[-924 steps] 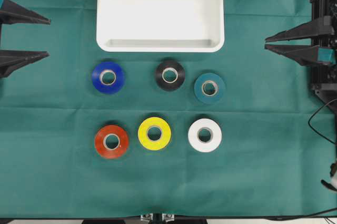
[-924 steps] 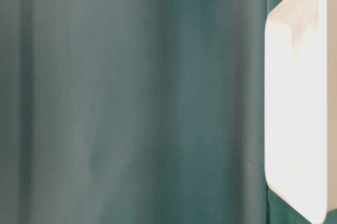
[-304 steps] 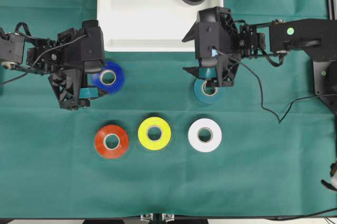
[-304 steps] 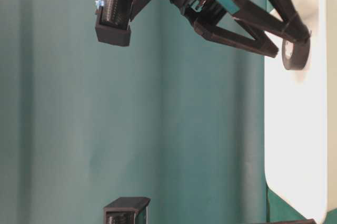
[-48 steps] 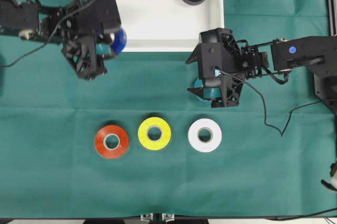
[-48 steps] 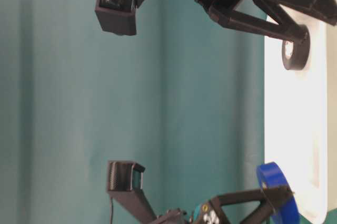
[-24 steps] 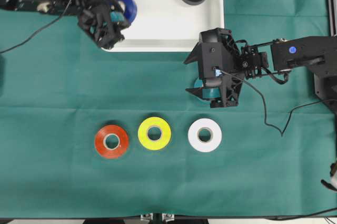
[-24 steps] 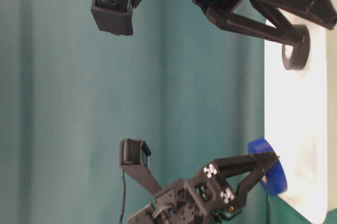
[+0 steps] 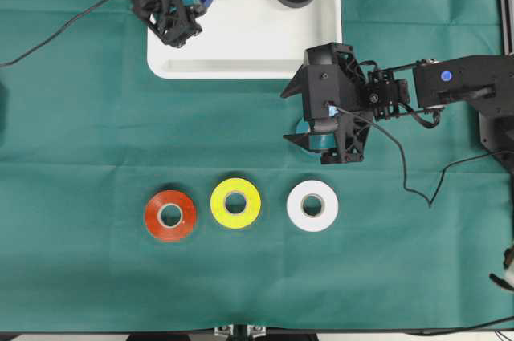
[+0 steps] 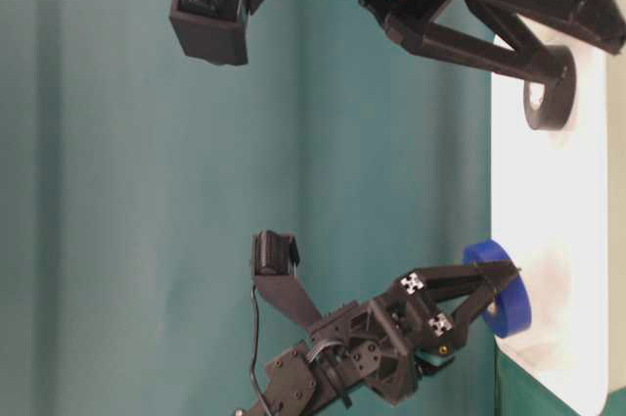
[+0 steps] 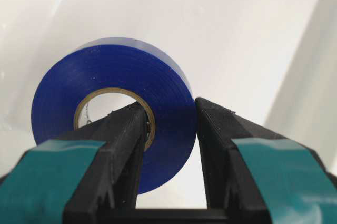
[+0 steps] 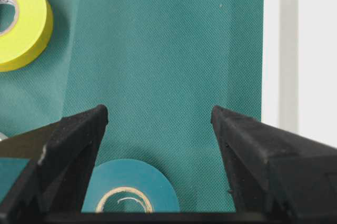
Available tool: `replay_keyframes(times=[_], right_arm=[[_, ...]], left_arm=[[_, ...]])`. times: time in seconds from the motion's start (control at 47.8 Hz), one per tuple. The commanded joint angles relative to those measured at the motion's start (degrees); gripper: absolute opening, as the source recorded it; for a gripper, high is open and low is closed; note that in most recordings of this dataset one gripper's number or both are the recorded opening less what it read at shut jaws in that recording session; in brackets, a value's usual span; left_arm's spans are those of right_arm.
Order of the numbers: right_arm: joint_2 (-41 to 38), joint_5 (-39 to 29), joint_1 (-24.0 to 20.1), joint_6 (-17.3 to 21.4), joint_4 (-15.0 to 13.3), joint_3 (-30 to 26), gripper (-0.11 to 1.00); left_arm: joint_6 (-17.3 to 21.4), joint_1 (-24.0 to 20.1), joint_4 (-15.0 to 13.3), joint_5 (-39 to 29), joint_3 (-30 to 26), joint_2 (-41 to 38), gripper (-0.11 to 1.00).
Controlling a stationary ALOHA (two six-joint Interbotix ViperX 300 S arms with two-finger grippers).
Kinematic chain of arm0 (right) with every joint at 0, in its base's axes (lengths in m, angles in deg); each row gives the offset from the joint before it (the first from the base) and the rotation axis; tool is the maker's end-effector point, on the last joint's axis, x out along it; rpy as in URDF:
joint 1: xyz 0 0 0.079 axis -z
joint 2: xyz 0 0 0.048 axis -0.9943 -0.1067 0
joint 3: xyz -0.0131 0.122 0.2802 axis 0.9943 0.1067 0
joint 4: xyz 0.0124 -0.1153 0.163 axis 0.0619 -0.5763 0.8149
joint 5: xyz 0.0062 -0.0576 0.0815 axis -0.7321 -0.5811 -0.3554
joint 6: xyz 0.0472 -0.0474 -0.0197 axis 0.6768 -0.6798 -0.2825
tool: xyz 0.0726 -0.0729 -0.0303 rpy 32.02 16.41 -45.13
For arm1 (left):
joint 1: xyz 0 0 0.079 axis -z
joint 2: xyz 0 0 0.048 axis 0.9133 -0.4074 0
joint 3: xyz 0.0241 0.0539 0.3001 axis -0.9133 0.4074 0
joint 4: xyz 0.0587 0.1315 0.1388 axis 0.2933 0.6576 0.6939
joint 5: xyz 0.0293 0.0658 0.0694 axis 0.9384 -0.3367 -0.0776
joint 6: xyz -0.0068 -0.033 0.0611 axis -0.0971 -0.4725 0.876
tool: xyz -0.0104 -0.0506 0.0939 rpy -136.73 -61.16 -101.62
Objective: Put the tape alternately from left to right into the white case.
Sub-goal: 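Lift the blue tape roll and place it in the white case, then open the left gripper and retract it beside the red roll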
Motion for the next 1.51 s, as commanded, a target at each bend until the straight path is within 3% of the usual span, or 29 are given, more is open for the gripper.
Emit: replay_keyframes(times=[0.0, 0.397, 0.815, 0.941, 1.213, 1.484], right_arm=[[0.9, 0.5, -0.2, 0.0, 0.0, -0.4, 0.84], [0.9, 0.5, -0.2, 0.0, -0.1, -0.4, 0.84], [0.9, 2.4, -0.2, 0.0, 0.0, -0.1, 0.84], [0.9, 2.5, -0.2, 0.0, 0.0, 0.2, 0.84], [0.9, 2.5, -0.2, 0.0, 0.0, 0.3, 0.84], [0.9, 2.5, -0.2, 0.0, 0.0, 0.4, 0.84]], left_arm=[[0.5, -0.4, 0.1, 0.4, -2.0, 0.1, -0.03], [5.4, -1.8, 0.1, 0.4, -2.5, -2.1, -0.03], [6.0, -1.9, 0.1, 0.4, -2.5, -2.1, -0.02], [6.0, -1.9, 0.1, 0.5, -2.1, -1.8, 0.18], [6.1, -1.8, 0.1, 0.5, -0.9, 0.4, 0.92], [6.0, 2.4, 0.1, 0.4, 2.2, 5.3, 0.94]])
